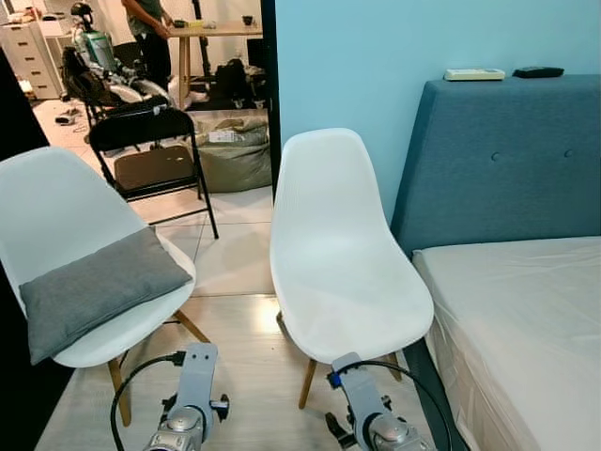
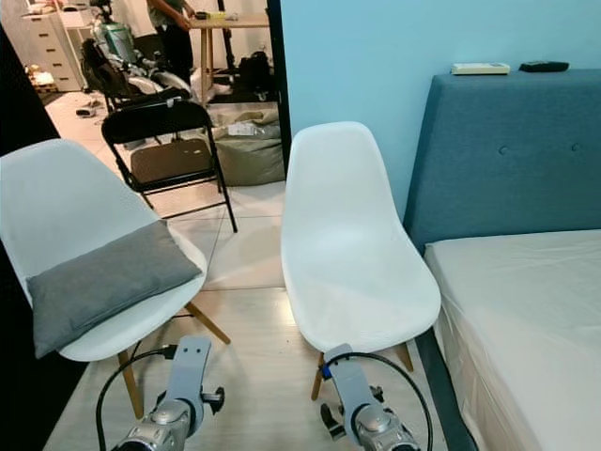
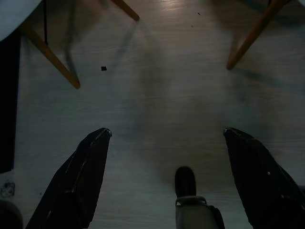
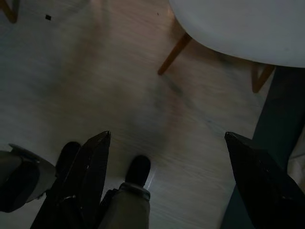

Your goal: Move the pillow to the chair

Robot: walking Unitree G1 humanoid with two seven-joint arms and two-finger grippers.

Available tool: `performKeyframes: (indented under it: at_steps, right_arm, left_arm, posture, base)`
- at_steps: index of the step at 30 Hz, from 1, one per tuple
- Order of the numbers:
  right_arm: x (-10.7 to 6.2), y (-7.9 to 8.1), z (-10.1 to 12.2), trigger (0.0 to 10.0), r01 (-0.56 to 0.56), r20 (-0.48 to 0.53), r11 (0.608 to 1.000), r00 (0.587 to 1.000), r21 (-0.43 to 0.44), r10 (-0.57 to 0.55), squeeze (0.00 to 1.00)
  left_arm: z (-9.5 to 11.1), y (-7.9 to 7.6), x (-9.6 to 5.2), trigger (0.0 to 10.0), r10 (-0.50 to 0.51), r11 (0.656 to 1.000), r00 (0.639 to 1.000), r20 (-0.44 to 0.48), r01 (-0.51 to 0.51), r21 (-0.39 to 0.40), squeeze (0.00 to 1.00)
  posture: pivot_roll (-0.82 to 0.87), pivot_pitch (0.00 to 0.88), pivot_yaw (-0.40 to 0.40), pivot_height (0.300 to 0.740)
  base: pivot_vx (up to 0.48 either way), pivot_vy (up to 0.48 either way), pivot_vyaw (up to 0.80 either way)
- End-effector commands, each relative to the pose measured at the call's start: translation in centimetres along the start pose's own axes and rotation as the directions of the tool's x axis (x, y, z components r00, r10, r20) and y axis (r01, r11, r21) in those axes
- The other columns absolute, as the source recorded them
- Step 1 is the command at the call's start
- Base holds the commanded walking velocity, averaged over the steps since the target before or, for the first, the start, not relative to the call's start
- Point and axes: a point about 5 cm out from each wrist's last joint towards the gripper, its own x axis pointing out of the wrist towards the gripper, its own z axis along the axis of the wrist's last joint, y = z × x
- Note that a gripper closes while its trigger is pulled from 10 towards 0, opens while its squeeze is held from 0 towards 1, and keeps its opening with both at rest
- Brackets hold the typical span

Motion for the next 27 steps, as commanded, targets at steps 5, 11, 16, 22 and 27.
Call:
performKeyframes:
  at_steps: [5,11,16,22,27]
  right_arm:
    - [0.0,-0.2,0.0,10.0,0.014,-0.011,1.0,1.0,-0.005,-0.014,0.0]
    - [-0.1,-0.7,-0.2,10.0,0.018,-0.021,0.999,1.0,-0.049,-0.019,0.0]
    - [-0.1,-0.7,-0.3,10.0,0.001,-0.034,0.997,0.999,-0.074,-0.004,0.0]
    - [-0.1,-0.2,-0.8,10.0,-0.008,-0.046,0.995,0.999,-0.096,0.004,0.0]
    - [-0.3,-0.2,-1.7,10.0,-0.022,-0.072,0.99,0.997,-0.136,0.012,0.0]
  left_arm:
    - [0.7,-0.2,0.2,10.0,-0.013,1.0,1.0,-0.003,0.013,0.012,0.0]
    - [1.4,-0.5,0.2,10.0,-0.032,0.997,0.999,0.019,0.031,0.069,0.0]
    - [1.1,-0.4,0.2,10.0,-0.009,0.996,1.0,0.029,0.006,0.093,0.0]
    - [-0.3,-0.8,-0.2,10.0,-0.037,0.981,0.999,0.022,0.032,0.19,0.0]
    - [-1.5,-1.0,-0.4,10.0,-0.018,0.99,1.0,-0.004,0.018,0.143,0.0]
  posture:
    - [0.04,0.0,0.036,0.74]
    - [0.06,0.0,-0.01,0.74]
    - [0.08,0.0,-0.034,0.74]
    - [0.09,0.014,-0.068,0.74]
    - [0.09,0.035,-0.09,0.74]
  base:
    - [0.0,0.0,0.0]
    - [0.0,0.0,0.0]
    - [0.0,0.0,0.0]
    - [0.0,0.0,0.0]
    - [0.0,0.0,0.0]
